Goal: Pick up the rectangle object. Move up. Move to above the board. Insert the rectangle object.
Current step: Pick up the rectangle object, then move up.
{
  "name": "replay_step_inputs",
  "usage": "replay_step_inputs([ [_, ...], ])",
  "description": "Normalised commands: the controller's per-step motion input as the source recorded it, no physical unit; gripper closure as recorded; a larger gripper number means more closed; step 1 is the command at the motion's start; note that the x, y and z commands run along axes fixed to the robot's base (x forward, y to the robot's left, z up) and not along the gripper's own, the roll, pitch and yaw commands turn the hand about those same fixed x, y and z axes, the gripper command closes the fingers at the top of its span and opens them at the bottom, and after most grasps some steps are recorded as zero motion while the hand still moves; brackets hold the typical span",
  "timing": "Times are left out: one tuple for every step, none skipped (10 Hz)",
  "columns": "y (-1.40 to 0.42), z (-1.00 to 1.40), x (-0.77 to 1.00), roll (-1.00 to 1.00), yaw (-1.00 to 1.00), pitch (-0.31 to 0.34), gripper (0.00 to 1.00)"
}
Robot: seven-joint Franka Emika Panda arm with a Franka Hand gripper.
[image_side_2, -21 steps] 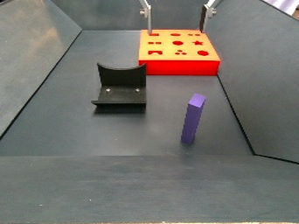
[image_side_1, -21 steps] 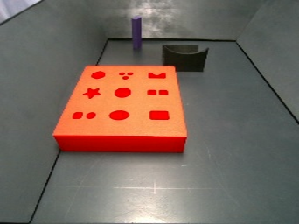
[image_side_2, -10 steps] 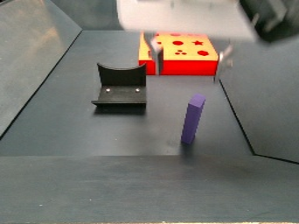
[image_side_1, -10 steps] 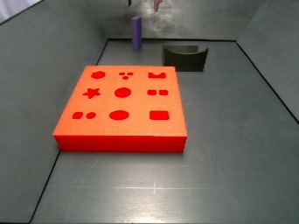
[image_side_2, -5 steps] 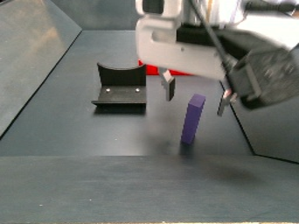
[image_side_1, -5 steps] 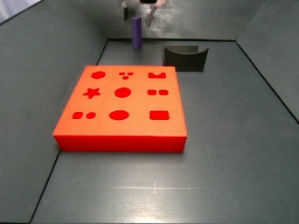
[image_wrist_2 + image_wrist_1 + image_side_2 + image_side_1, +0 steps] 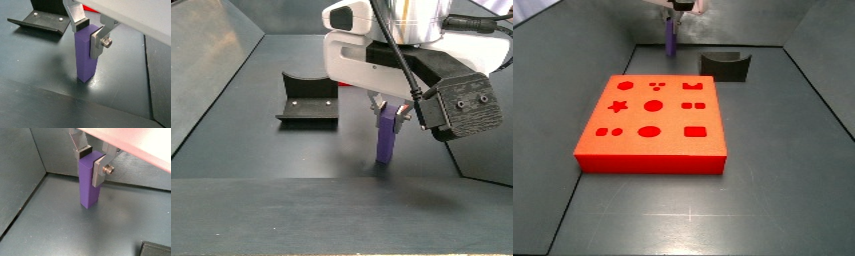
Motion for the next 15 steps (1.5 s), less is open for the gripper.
replay_step_inputs([
  [0.00,0.00,0.00,0.00,0.00,0.000,1.00],
  [0.00,0.00,0.00,0.00,0.00,0.000,1.00],
  [0.00,0.00,0.00,0.00,0.00,0.000,1.00],
  [0.00,0.00,0.00,0.00,0.00,0.000,1.00],
  [0.00,0.00,0.00,0.00,0.00,0.000,1.00],
  [0.00,0.00,0.00,0.00,0.00,0.000,1.00],
  [0.00,0.00,0.00,0.00,0.00,0.000,1.00],
  [0.00,0.00,0.00,0.00,0.00,0.000,1.00],
  [0.00,0.00,0.00,0.00,0.00,0.000,1.00],
  [0.00,0.83,0.00,0.00,0.00,0.000,1.00],
  [0.02,0.76,-0.09,-0.01,-0.02,0.047,1.00],
  [0.01,0.62,-0.09,0.01,-0.02,0.064,1.00],
  [0.01,0.53,-0.07,0.02,-0.02,0.066,1.00],
  [0.01,0.34,-0.04,0.04,-0.02,0.076,1.00],
  [0.00,0.18,-0.03,0.05,-0.01,0.078,1.00],
])
